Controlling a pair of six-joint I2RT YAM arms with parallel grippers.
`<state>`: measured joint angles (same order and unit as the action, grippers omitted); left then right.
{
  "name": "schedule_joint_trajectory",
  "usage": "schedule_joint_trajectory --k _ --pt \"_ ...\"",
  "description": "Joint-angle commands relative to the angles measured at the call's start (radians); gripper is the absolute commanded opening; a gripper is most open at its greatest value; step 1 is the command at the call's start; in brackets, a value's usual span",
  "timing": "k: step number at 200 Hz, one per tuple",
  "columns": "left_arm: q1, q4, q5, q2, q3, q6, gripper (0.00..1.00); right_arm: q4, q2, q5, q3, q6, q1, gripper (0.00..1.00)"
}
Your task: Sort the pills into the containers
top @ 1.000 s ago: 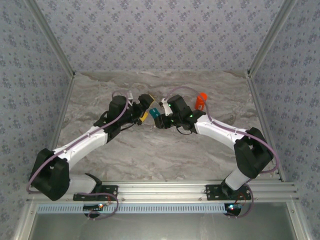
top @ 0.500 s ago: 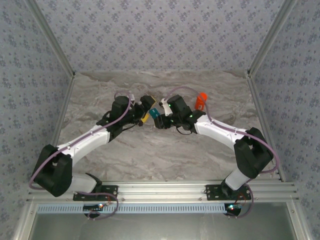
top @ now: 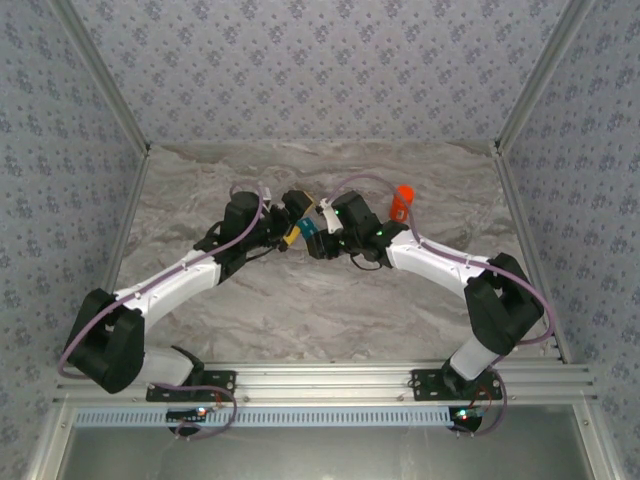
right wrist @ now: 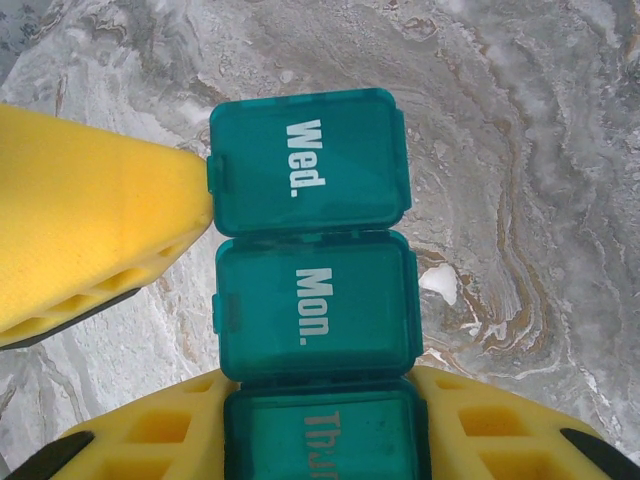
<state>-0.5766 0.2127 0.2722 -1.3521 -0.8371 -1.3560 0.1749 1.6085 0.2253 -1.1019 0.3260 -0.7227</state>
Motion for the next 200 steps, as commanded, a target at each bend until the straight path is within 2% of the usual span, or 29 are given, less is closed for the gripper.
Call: schedule_joint_trajectory --k 1,143,167,200 --pt "-0.007 0.028 -0.010 -0.007 -0.035 -0.012 0.98 -0.006 0.011 0.015 0.006 0.018 -0.011 0.30" --pt "-0.030 0.071 -0.050 0.024 -0.058 -0.034 0.98 -0.010 0.024 0.001 0.013 0.018 -0.012 0.29" --pt "-0.027 -0.016 -0.122 0.062 -0.040 -0.016 0.98 -0.004 0.017 -0.006 0.026 0.009 -0.006 0.29" --pt "0.013 -0.254 -0.255 0.131 -0.016 0.028 0.98 -0.005 0.025 -0.023 0.069 -0.018 0.012 0.30"
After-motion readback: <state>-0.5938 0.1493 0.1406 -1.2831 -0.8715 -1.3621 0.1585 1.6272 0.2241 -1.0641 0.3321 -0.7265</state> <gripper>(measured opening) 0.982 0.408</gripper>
